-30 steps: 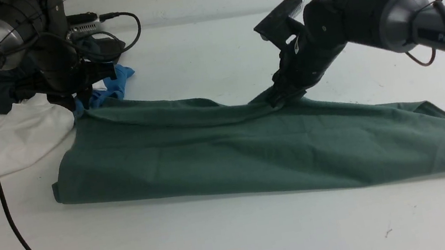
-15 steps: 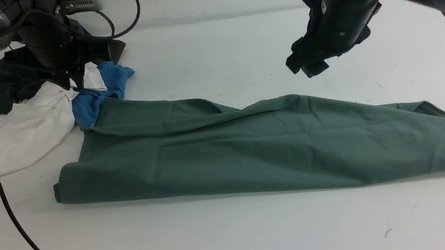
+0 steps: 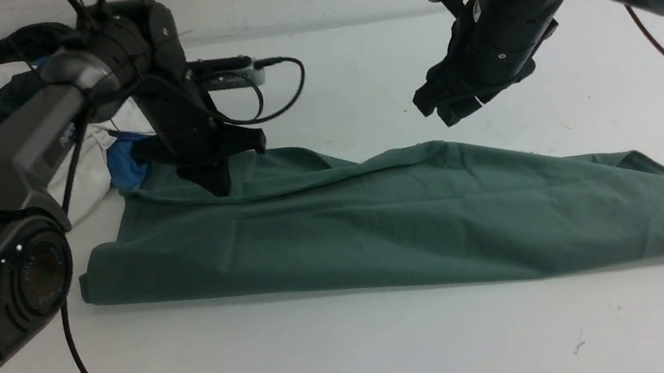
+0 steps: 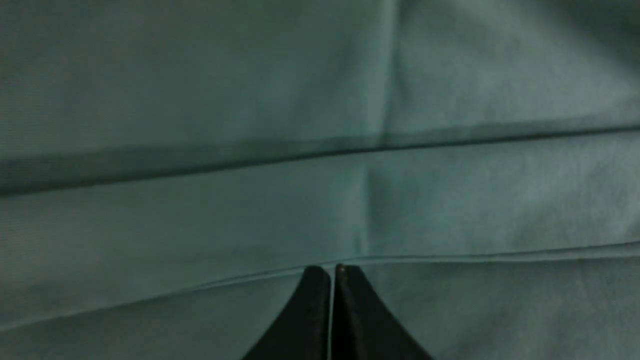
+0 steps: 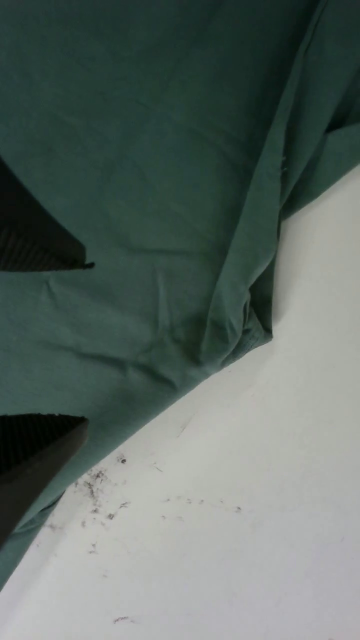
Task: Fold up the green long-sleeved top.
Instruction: Use both arms to drag the lower edge of the fabric forward and fold it over the upper edge
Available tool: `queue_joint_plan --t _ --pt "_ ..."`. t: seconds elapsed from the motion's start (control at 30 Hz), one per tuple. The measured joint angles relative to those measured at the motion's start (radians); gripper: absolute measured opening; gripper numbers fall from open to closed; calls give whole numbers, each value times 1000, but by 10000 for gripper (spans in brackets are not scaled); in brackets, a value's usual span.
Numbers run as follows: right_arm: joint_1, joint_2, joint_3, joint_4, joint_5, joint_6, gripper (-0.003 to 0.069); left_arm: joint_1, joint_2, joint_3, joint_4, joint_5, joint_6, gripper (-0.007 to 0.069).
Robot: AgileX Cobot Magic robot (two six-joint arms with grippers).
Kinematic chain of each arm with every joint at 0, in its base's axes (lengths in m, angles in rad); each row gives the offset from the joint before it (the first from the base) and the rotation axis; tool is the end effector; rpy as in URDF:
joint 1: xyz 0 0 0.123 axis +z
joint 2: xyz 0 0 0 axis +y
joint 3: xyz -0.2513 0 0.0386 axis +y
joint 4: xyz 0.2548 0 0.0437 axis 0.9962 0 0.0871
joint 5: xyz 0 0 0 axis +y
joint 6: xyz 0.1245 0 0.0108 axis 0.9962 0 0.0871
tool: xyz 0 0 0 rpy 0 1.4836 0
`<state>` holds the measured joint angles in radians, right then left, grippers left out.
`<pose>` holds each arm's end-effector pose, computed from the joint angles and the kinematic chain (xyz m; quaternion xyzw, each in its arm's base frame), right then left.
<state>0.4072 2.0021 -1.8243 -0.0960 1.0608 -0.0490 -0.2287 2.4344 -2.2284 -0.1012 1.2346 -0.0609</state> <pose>0.4169 0.1684 0.2194 -0.2347 0.9485 -0.0081 0.2128 0.4857 -0.1253 0.1261 0.0718 0.9903 -0.0644 0.1001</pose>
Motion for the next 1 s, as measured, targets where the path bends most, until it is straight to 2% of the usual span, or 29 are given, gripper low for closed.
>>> queue_joint_plan --t 0.4,0.57,0.73,0.9,1.0 --pt "0 0 0 1 -26 -14 368 -7 45 -6 34 -7 0 -4" --pt "0 0 0 4 -38 -17 368 -7 57 -23 91 -155 -6 -4" --pt "0 0 0 4 -33 -17 368 -5 72 -80 155 -217 -37 -4" --pt "0 0 0 9 -8 -17 368 -3 72 -170 191 -146 -58 -4" --pt "0 0 0 26 26 -21 368 -3 72 -204 201 -21 -34 -4"
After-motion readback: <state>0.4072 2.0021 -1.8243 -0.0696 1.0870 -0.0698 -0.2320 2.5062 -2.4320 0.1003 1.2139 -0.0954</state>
